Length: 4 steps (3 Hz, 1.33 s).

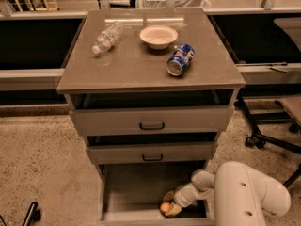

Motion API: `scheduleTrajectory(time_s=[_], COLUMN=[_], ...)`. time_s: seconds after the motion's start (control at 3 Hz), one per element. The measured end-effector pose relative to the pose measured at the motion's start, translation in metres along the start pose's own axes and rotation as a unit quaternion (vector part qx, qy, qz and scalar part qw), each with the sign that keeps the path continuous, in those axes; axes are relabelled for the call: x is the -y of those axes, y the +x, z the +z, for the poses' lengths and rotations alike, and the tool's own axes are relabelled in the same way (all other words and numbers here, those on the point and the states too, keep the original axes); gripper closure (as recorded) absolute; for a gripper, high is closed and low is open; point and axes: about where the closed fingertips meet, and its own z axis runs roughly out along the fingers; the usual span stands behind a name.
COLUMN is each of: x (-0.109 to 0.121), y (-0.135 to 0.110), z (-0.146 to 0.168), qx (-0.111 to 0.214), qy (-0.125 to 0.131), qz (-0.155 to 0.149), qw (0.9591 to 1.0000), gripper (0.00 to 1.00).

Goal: Pick orange from bottom drawer and place on counter

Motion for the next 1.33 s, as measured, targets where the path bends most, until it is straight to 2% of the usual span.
scheduleTrajectory(time_s=[0.33,0.67,1.0,1.33], x=[0.003,0.000,-0.027,-0.027], y=[-0.018,-0.061,-0.115,-0.115], z=[-0.028,-0.087,-0.158,-0.157], qx=[-0.001,0.010,0.055,0.054], qy=[0.040,0.101,0.147,0.145], qz=[-0.025,-0.091,-0.166,-0.165], qw=[0.9989,0.9906,0.9737,0.9740], gripper=[1.00,1.00,1.00,1.00])
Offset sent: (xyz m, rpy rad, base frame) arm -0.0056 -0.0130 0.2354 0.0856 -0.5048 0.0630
